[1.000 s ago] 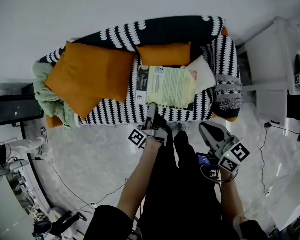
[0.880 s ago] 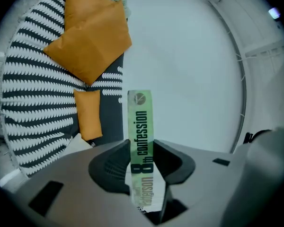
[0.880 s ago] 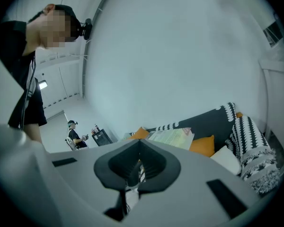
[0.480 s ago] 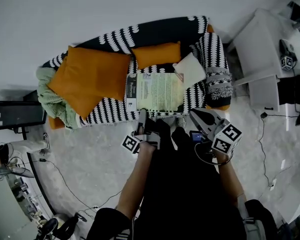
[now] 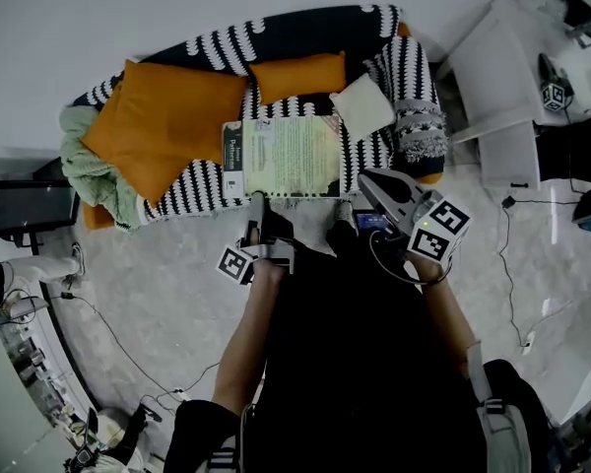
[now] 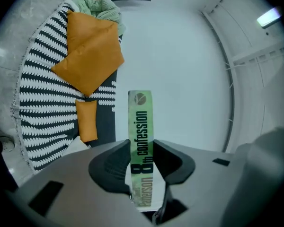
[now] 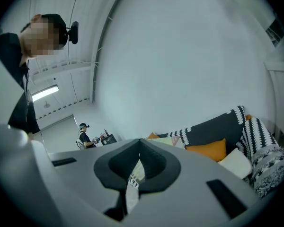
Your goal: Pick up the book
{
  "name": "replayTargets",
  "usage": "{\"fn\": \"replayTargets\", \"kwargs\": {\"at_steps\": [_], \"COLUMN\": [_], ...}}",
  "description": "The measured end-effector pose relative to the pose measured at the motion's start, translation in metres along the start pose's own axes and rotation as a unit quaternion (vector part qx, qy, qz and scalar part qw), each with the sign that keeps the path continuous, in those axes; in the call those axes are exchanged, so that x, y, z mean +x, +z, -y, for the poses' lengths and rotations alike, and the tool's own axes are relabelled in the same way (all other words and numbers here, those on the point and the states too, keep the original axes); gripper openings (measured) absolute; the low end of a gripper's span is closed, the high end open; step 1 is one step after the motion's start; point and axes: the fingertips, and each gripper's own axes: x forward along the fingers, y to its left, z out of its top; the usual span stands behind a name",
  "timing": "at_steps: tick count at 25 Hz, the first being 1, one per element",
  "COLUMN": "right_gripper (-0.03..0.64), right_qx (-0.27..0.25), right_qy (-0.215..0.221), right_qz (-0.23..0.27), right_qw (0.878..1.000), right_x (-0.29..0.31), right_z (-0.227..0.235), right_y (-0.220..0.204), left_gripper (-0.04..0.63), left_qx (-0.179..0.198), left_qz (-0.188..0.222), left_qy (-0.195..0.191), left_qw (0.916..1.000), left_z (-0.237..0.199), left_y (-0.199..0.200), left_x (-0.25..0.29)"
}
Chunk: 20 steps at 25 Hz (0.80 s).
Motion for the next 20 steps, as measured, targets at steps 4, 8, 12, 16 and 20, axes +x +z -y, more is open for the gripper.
{"fn": "replayTargets", "kwargs": {"at_steps": [4,8,12,16,20], "right_gripper": [0.017,0.017,0.017,0.017,0.017], "right_qx": [0.004,0.006,0.004,0.0,-0.012], "right_qy": [-0.017,-0.032,-0.037,-0.037,-0.04], "right_qz": [0.009,0.005,0.001,-0.011,-0.014], "right_qw": [1.0,0.999,0.999,0.999,0.999], "right_x": [-0.003,0.001,0.008,0.015,0.021], "right_z": [-0.012,-0.032,-0.063,-0.101,-0.144], "right_y": [-0.006,-0.021,-0.039,-0.064,-0.089], "left_gripper": [0.158,0.158,0.158,0.158,0.158], "left_qx": [-0.005,-0.014,-0.02,-0.024,-0.04], "left_qz": [0.002,0.011,0.004,-0.01,-0.019], "left_qy": [-0.013,-0.013,-0.006,0.0,0.0], "left_qw": [0.9999,0.9998,0.9998,0.9997,0.999], "left_z": [0.009,0.018,0.023,0.027,0.029], "left_y": [0.014,0.03,0.042,0.051,0.065], "left_x": [-0.016,-0.041,-0.075,-0.114,-0.156]}}
